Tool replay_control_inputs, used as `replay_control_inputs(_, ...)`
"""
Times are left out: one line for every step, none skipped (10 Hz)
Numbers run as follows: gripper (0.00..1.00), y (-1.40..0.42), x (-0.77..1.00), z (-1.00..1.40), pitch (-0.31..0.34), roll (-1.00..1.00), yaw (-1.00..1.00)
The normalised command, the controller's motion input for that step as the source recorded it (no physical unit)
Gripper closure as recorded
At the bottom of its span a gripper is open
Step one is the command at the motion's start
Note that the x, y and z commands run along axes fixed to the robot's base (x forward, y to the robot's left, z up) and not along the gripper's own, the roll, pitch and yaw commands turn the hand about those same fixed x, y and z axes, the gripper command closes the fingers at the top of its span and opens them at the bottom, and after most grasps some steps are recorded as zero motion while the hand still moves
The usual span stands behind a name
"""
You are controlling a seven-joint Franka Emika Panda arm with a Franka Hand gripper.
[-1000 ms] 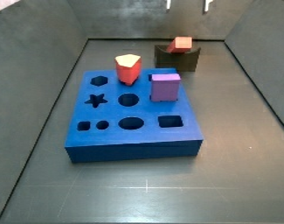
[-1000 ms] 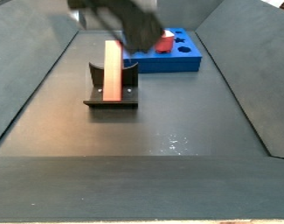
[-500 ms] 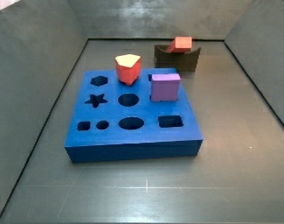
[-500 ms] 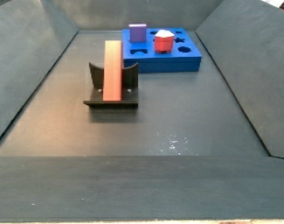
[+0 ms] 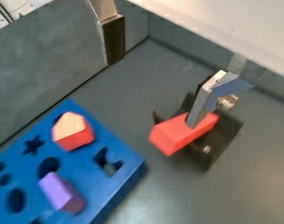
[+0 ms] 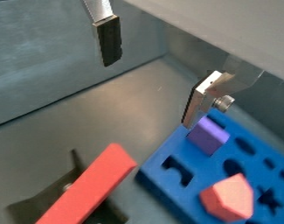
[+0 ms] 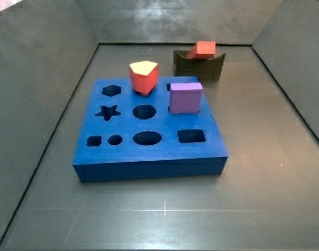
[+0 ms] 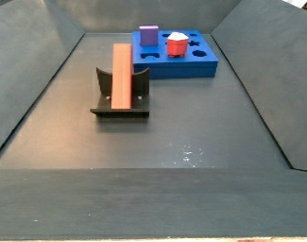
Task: Pick up the rectangle object. Move up. Place the rectangle object on the fixture. Regrasp the rectangle object. Move to above the board. Insert the rectangle object.
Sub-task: Regrasp the rectangle object.
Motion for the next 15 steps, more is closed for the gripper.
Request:
replay_control_inputs(0.00, -0.02, -0.01, 0.01, 0.005, 1.00, 0.04)
replay_control_inputs(0.00, -0.02, 0.00, 0.01, 0.003, 1.00, 0.04)
replay_control_inputs(0.00, -0.02, 0.00, 0.01, 0.002, 1.00, 0.05)
replay_control_inputs(0.00, -0.02, 0.00, 0.01, 0.006, 1.00, 0.05)
replay_control_inputs(0.00, -0.02, 0.00, 0.01, 0.012, 1.00, 0.05)
replay_control_inputs(0.00, -0.02, 0.01, 0.01, 0.016, 1.00, 0.05)
replay_control_inputs(0.00, -0.02, 0.03, 0.00, 0.026, 1.00, 0.05)
replay_control_inputs(0.00, -0.02, 0.04, 0.00, 0.031, 1.00, 0.05)
replay_control_inputs(0.00, -0.03, 0.05, 0.00, 0.046, 1.00, 0.06)
replay_control_inputs(0.00, -0.03, 0.07, 0.00, 0.061, 1.00, 0.06)
replay_control_inputs(0.00, -0.04, 0.08, 0.00, 0.084, 1.00, 0.07)
replay_control_inputs(0.00, -0.04, 0.08, 0.00, 0.098, 1.00, 0.08)
replay_control_inputs(0.00, -0.04, 0.10, -0.01, 0.139, 1.00, 0.10)
replay_control_inputs(0.00, -0.05, 0.10, -0.01, 0.157, 1.00, 0.12)
replay_control_inputs(0.00, -0.05, 0.10, 0.00, 0.177, 0.88, 0.16)
